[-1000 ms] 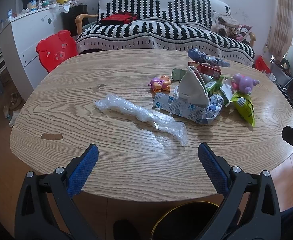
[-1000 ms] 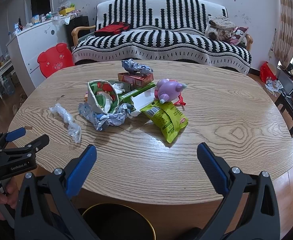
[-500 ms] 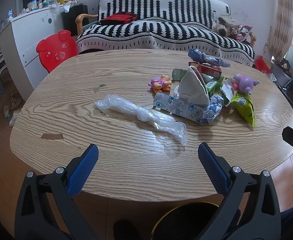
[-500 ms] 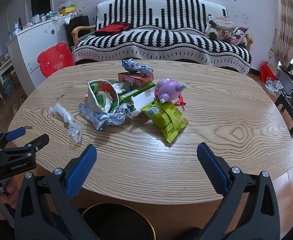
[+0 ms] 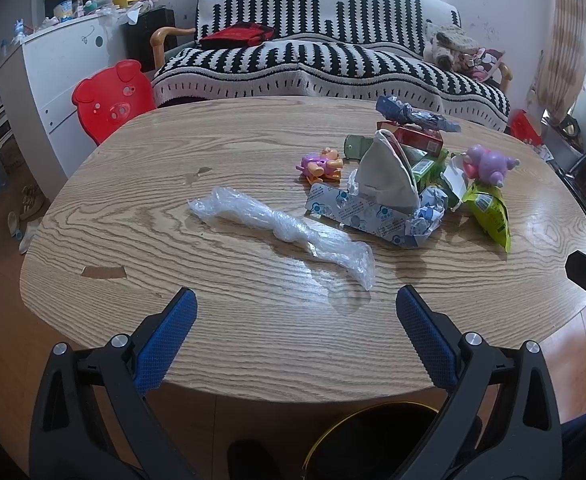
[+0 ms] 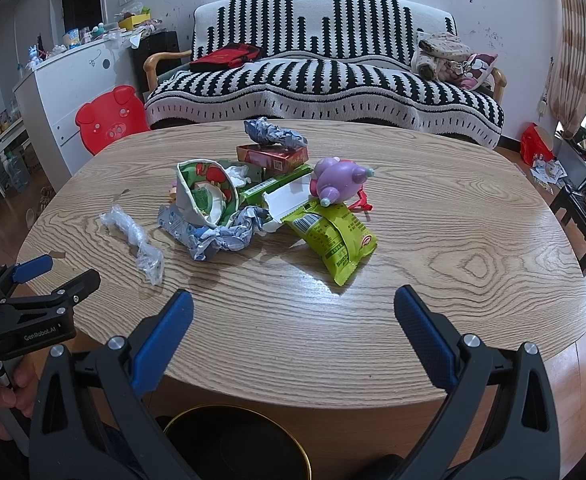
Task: Collect trash
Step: 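Grasp the clear plastic bag with the left tool while the right tool grasps the yellow-green snack bag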
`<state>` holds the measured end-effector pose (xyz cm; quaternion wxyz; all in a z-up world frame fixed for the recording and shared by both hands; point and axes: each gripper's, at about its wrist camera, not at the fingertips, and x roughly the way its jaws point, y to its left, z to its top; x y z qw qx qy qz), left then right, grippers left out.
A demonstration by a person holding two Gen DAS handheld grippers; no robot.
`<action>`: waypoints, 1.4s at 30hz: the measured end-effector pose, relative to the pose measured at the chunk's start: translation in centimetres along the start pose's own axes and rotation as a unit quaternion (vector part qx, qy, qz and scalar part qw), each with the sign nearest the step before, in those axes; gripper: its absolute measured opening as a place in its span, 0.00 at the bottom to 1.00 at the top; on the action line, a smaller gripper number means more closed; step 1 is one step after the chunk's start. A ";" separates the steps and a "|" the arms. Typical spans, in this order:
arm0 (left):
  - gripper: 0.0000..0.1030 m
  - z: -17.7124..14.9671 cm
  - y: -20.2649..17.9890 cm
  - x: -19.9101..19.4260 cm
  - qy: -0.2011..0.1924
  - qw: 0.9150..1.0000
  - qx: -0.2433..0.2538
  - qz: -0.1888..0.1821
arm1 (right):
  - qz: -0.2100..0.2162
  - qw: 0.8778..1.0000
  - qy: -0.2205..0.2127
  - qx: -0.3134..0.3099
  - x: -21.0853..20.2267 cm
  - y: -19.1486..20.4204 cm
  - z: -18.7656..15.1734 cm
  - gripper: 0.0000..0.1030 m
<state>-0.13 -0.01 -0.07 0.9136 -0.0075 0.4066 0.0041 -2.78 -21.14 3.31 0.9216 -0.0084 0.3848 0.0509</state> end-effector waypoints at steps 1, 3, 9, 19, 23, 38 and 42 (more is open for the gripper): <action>0.94 0.0 0.0 0.0 0.001 1.000 0.000 0.000 | 0.000 1.000 0.000 0.000 0.0 0.0 0.0 0.94; 0.94 -0.1 0.1 0.2 0.003 1.000 -0.001 0.002 | -0.002 1.000 0.002 -0.001 0.1 0.0 0.0 0.94; 0.94 0.0 1.2 1.6 0.030 0.999 -0.015 0.005 | -0.023 1.000 0.019 0.002 2.6 -1.5 0.5 0.94; 0.94 3.5 2.4 6.2 0.063 0.995 -0.077 0.016 | -0.037 0.998 0.029 -0.036 11.4 -5.3 3.9 0.94; 0.94 4.7 2.7 8.0 0.070 0.992 -0.098 0.035 | -0.029 0.997 0.030 -0.061 13.7 -5.3 4.3 0.94; 0.92 4.7 3.6 11.6 0.107 0.986 -0.121 0.034 | -0.022 0.996 0.068 -0.057 17.0 -5.0 4.4 0.83; 0.69 4.4 4.2 11.9 0.109 0.986 -0.121 0.032 | -0.022 0.996 0.067 -0.047 16.6 -5.3 4.0 0.66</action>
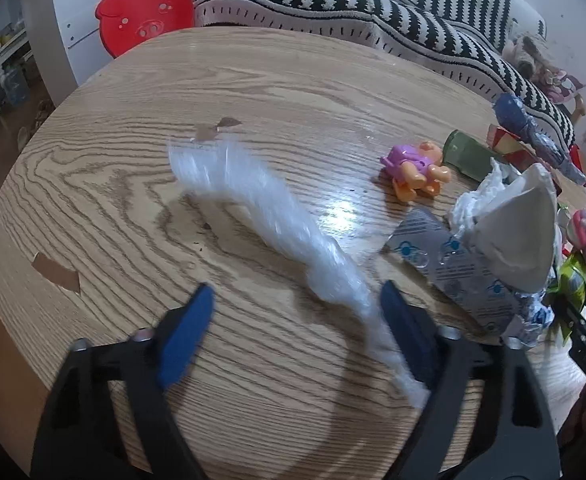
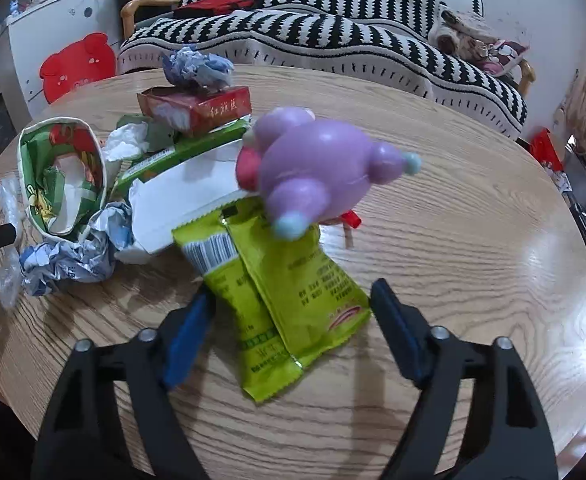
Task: Collect trash
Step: 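Grasp the clear plastic bag with the left tool while the right tool grasps the yellow-green snack bag, then carry both items over the black bin and open both tools to drop them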
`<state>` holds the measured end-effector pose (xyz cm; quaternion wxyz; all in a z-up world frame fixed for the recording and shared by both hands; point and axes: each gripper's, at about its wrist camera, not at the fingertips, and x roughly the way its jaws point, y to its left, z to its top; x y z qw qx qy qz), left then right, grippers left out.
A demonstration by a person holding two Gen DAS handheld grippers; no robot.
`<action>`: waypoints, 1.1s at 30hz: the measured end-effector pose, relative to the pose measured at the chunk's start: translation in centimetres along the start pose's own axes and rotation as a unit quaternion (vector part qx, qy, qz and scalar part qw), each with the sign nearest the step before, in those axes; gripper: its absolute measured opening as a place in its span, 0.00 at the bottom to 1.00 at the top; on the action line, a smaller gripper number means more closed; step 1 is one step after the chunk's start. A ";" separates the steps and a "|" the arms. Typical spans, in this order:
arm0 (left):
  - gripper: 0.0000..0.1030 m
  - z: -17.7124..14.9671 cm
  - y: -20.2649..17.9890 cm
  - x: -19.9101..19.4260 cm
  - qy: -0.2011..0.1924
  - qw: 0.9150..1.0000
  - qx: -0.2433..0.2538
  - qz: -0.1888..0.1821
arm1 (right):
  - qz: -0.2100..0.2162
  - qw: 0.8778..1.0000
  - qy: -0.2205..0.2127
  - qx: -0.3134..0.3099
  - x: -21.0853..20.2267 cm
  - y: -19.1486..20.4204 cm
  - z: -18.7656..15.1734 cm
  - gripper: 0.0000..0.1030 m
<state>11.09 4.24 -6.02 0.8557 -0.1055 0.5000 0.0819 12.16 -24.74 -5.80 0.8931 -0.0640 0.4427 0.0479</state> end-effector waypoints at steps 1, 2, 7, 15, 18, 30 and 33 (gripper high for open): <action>0.62 0.0 0.1 -0.1 -0.007 1.000 0.001 0.002 | -0.001 1.000 -0.002 0.004 -0.2 -0.2 -0.1 0.64; 0.46 -0.1 0.1 -0.2 -0.009 1.000 0.003 0.002 | -0.001 1.000 -0.004 0.009 -0.5 -0.4 -0.1 0.58; 0.18 -0.4 0.1 -1.0 -0.012 0.999 0.009 -0.034 | 0.012 0.999 -0.020 0.038 -2.9 -0.8 -0.6 0.42; 0.16 -2.3 -0.3 -5.5 -0.071 0.995 0.055 -0.045 | 0.075 0.992 -0.063 0.075 -8.4 -1.2 -1.5 0.40; 0.16 -3.9 -0.4 -7.2 -0.082 0.992 0.076 -0.065 | 0.107 0.988 -0.073 0.083 -10.6 -1.0 -2.1 0.40; 0.16 -12.0 -4.2 -13.6 -0.065 0.959 0.212 -0.177 | 0.168 0.984 -0.047 0.049 -17.1 2.9 -9.0 0.40; 0.16 -15.0 -3.9 -14.4 -0.028 0.945 0.246 -0.214 | 0.188 0.981 -0.008 0.052 -17.0 3.8 -12.1 0.40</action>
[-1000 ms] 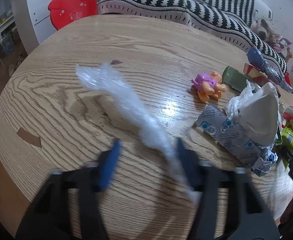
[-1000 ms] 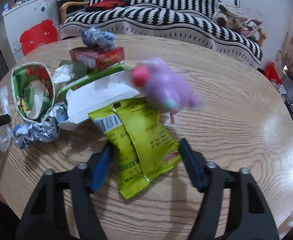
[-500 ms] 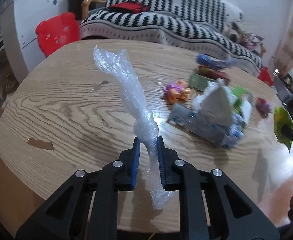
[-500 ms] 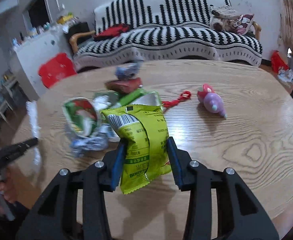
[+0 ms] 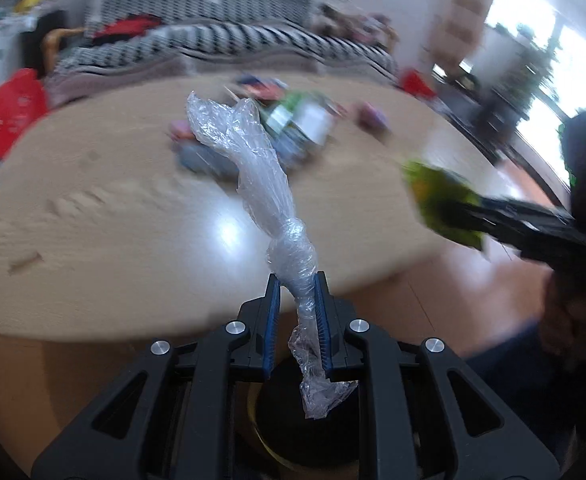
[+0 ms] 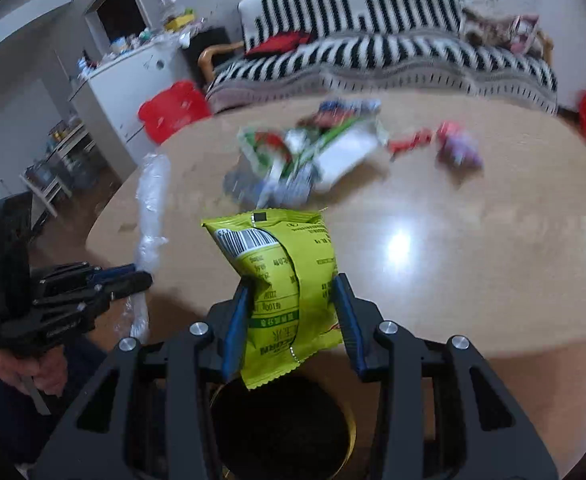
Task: Collect trash
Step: 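Carry both items over the black bin and open both tools to drop them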
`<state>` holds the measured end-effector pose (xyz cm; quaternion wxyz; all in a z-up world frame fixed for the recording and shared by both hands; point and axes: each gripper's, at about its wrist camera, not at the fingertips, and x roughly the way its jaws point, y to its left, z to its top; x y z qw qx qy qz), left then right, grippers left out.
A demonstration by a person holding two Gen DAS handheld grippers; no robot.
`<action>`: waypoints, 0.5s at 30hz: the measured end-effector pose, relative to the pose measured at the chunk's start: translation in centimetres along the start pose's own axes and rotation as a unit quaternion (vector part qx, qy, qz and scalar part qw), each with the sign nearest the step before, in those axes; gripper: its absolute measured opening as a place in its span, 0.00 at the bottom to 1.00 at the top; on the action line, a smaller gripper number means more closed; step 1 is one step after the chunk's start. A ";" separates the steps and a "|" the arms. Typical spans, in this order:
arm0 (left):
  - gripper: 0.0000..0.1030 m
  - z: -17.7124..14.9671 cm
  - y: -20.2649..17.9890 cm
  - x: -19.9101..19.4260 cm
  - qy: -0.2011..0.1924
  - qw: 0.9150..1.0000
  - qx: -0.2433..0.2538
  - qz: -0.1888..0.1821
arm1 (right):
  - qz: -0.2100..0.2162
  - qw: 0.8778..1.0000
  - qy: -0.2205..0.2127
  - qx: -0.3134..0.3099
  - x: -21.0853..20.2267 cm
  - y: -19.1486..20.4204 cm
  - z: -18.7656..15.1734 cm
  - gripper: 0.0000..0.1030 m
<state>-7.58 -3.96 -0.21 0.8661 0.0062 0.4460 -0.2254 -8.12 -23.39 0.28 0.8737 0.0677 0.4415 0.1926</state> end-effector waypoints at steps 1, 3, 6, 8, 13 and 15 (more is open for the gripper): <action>0.16 -1.5 -0.5 0.0 0.020 1.000 0.006 -0.018 | 0.002 1.000 0.012 0.002 0.2 -0.1 -0.8 0.40; 0.16 -4.0 -1.0 0.4 0.060 0.997 0.005 -0.049 | 0.004 0.999 0.046 0.004 0.9 0.4 -3.3 0.40; 0.16 -7.3 -1.2 1.8 0.119 0.990 -0.007 -0.079 | 0.009 0.995 0.095 0.013 2.1 0.7 -6.3 0.40; 0.16 -8.9 -1.4 3.0 0.151 0.985 -0.007 -0.082 | 0.007 0.991 0.132 0.017 3.5 1.0 -8.3 0.40; 0.16 -10.7 -2.1 5.9 0.198 0.977 -0.004 -0.081 | -0.013 0.981 0.193 0.015 6.1 1.4 -11.2 0.40; 0.16 -11.3 -2.4 6.3 0.205 0.975 -0.008 -0.081 | -0.016 0.980 0.198 0.015 6.1 1.6 -11.6 0.40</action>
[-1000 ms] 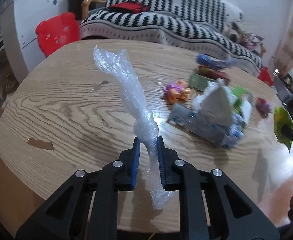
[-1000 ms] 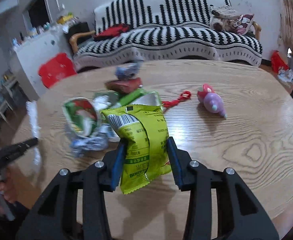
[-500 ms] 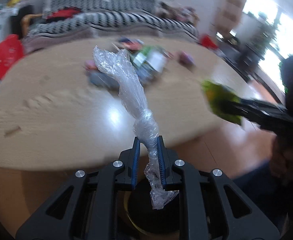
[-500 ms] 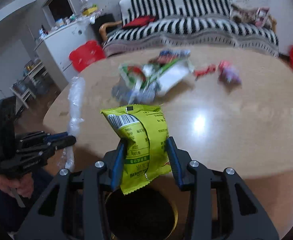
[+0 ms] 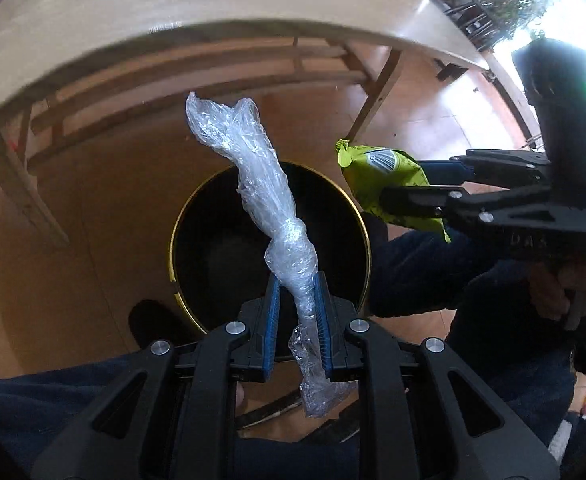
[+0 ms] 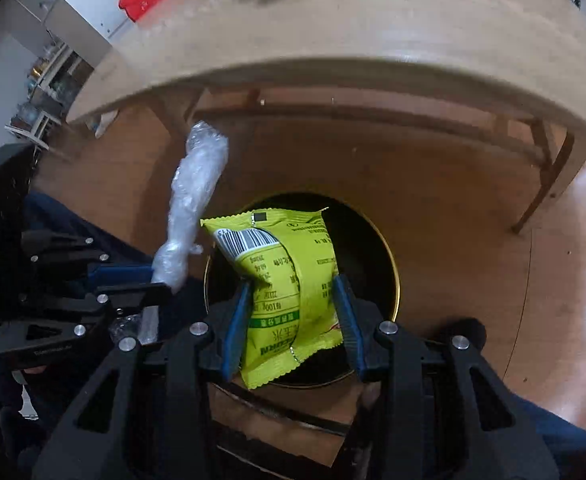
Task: Collect trash
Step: 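Carry both items over the black bin and open both tools to drop them, then grasp the white-green box with the left tool while the right tool grasps the pink-purple toy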
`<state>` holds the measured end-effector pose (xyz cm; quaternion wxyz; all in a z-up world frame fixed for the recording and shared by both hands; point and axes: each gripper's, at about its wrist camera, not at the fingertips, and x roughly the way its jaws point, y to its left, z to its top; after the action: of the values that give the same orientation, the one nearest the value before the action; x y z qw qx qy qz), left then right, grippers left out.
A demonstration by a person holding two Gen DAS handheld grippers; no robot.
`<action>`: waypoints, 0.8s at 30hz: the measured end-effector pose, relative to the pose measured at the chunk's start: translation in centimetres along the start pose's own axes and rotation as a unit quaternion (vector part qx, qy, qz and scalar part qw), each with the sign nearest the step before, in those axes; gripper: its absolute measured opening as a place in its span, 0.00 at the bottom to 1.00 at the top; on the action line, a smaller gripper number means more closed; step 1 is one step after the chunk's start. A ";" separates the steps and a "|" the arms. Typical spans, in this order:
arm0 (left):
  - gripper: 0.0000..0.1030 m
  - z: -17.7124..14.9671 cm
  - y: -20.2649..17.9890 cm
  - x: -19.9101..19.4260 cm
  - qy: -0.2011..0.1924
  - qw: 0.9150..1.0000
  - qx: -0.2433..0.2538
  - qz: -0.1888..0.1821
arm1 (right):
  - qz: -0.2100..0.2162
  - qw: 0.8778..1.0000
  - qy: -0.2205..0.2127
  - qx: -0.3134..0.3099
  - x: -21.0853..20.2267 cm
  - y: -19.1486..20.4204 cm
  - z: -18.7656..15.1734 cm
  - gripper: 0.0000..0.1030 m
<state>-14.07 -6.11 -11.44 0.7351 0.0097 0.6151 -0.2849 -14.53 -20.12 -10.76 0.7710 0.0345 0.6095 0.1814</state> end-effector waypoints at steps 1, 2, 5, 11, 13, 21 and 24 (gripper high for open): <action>0.16 0.0 -0.1 0.2 0.001 1.000 0.002 0.001 | 0.000 1.000 0.000 0.000 -0.1 0.1 -0.1 0.40; 0.16 0.5 0.0 0.1 0.001 1.000 0.002 0.004 | 0.000 1.000 -0.001 0.001 -0.2 0.1 -0.2 0.40; 0.16 0.5 0.1 0.2 0.001 1.000 -0.002 0.003 | -0.002 1.000 -0.005 0.004 -0.2 0.2 -0.1 0.41; 0.26 0.5 0.3 0.9 0.014 1.000 -0.006 0.011 | -0.001 1.000 -0.012 0.021 -0.5 -0.7 1.0 0.73; 0.50 0.5 0.1 1.0 0.011 1.000 -0.002 0.018 | -0.003 1.000 -0.018 0.022 -0.7 -1.0 1.3 0.74; 0.73 1.1 0.1 -0.2 -0.018 0.999 0.000 0.030 | -0.018 0.998 -0.054 0.027 -2.4 -1.3 2.1 0.78; 0.74 1.5 0.1 -1.9 -0.050 0.999 0.005 0.018 | -0.031 0.994 -0.099 0.015 -4.7 -0.9 2.9 0.78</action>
<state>-12.87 -5.85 -9.42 0.7699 0.0102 0.5760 -0.2744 -12.49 -21.97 -5.94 0.8323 0.0454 0.5334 0.1438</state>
